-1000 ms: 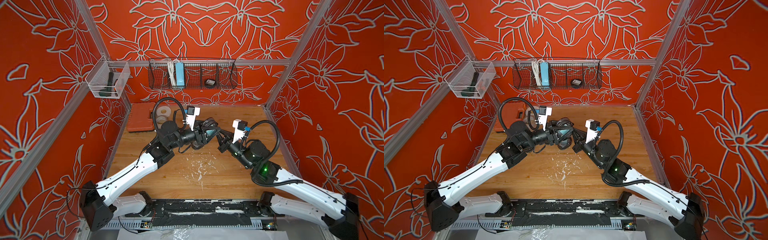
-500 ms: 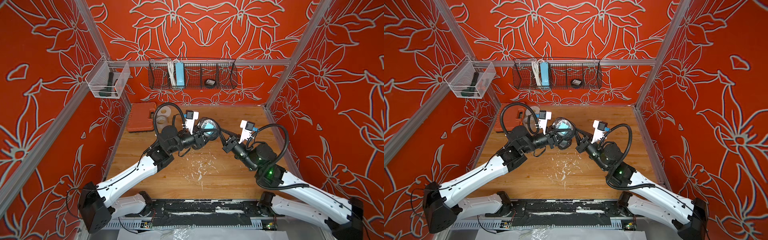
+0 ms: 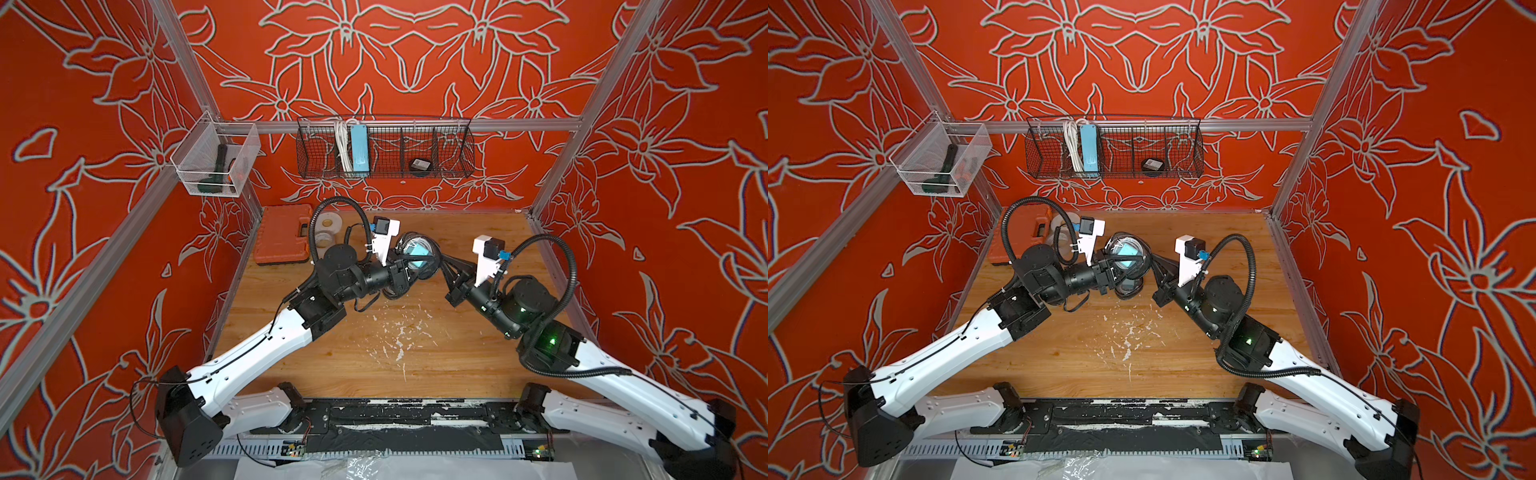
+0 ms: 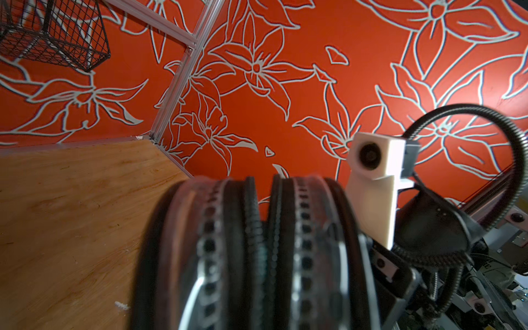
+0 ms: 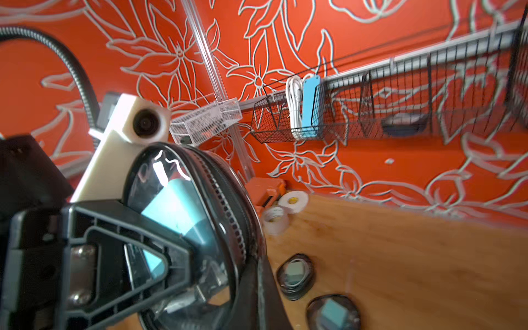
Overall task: Pack away charging kits
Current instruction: Zip the zipper on the storage bag.
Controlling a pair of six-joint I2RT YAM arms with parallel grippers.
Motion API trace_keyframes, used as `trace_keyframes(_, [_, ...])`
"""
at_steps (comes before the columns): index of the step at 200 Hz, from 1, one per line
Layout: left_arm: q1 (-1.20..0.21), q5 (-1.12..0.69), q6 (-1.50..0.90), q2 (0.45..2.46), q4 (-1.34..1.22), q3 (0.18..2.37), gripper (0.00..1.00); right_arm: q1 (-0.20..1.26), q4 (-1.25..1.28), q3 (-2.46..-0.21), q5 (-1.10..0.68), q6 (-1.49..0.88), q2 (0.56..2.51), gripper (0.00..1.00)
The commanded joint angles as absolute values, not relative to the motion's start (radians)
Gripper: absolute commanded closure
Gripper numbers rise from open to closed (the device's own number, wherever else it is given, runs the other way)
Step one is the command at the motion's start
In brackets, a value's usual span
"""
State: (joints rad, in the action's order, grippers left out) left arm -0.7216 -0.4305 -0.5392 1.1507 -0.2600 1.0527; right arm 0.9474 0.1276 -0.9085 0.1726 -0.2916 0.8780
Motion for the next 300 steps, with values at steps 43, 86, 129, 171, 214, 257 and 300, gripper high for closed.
trace_keyframes(43, [-0.727,-0.383,-0.422,1.103,0.047,1.075,1.0,0.891,-0.076,-1.08,0.16,0.297,0.957,1.0])
trace_keyframes(86, [-0.727,-0.352,-0.361,1.147,0.149,1.102,1.0,0.878,-0.067,-1.032,0.071,0.553,0.944,1.0])
trace_keyframes(129, [-0.738,-0.377,-0.32,1.2,0.159,1.087,1.0,0.856,0.056,-0.949,0.04,0.736,0.893,1.0])
trace_keyframes(171, [-0.798,-0.376,-0.283,1.204,0.131,1.049,1.0,0.803,0.056,-1.035,0.064,0.758,0.96,1.0])
trace_keyframes(214, [-0.822,-0.361,-0.264,1.224,0.117,1.028,1.0,0.773,-0.003,-1.163,-0.017,0.739,1.025,1.0])
trace_keyframes(257, [-0.82,-0.319,-0.262,1.256,0.114,1.086,1.0,0.772,0.288,-1.041,0.067,0.439,0.955,1.0])
trace_keyframes(300, [-0.816,-0.368,-0.264,1.269,0.084,1.166,0.95,0.772,0.436,-0.871,0.034,0.269,0.838,1.0])
